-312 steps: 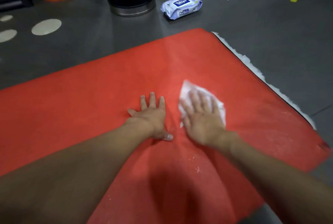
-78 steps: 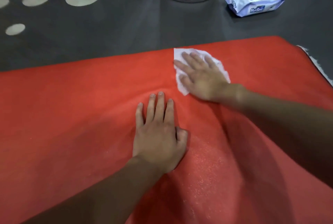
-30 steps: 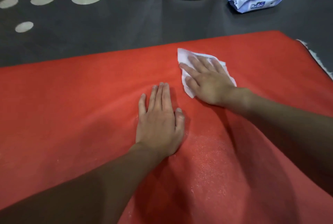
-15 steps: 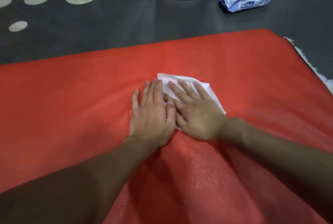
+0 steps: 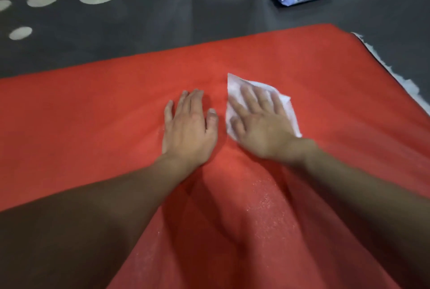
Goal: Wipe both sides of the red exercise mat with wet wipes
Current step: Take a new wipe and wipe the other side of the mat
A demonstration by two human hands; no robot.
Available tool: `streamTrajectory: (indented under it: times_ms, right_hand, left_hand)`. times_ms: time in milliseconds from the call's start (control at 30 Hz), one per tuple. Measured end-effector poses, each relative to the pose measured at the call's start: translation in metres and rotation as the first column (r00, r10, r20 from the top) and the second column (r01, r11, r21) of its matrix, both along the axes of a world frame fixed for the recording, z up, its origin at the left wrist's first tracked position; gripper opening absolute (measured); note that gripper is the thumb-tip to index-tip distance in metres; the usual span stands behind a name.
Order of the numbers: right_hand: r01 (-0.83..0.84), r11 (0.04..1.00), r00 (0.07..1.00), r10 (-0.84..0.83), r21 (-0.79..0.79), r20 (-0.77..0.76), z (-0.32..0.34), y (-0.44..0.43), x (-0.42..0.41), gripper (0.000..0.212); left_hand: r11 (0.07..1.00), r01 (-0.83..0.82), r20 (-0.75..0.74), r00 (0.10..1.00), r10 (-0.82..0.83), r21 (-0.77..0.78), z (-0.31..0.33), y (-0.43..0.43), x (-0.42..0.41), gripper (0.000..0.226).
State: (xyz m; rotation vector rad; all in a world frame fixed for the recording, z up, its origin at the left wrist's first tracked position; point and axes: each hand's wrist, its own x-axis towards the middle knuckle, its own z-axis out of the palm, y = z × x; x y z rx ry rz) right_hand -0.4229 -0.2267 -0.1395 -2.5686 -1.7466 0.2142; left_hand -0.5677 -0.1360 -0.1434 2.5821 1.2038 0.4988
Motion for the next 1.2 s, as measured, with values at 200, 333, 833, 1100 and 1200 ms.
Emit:
streamTrajectory:
  times_ms: [200, 333, 833, 1100, 1200]
  right_hand:
    - [-0.308, 0.951, 0.951, 0.307, -0.001, 0.043, 0.002, -0.042, 0.001, 0.060]
    - [0.065, 0.998, 0.998, -0.065, -0.019, -0.023, 0.002, -0.035, -0.010, 0.059]
    - [-0.265, 0.963, 0.964, 0.264, -0.042, -0.034, 0.011, -0.098, -0.041, 0.067]
    - [-0.284, 0.958, 0.958, 0.282, -0.035, -0.046, 0.008, -0.122, -0.081, 0.065]
    - [-0.138, 0.990, 0.990, 0.138, -0.009, 0.024, 0.008, -0.127, -0.029, 0.067]
  left_hand:
    - [0.997, 0.040, -0.038, 0.998, -0.043, -0.070, 0.008, -0.004, -0.003, 0.068]
    - [0.974, 0.083, -0.268, 0.953, -0.139, -0.212, 0.018, 0.006, -0.002, 0.056]
    - [0.867, 0.027, -0.682, 0.606, -0.409, -0.497, 0.068, -0.087, -0.088, 0.138]
    - [0.874, -0.004, -0.664, 0.653, -0.366, -0.485, 0.071, -0.096, -0.091, 0.138]
    - [0.859, 0.008, -0.686, 0.597, -0.416, -0.513, 0.070, -0.106, -0.102, 0.143]
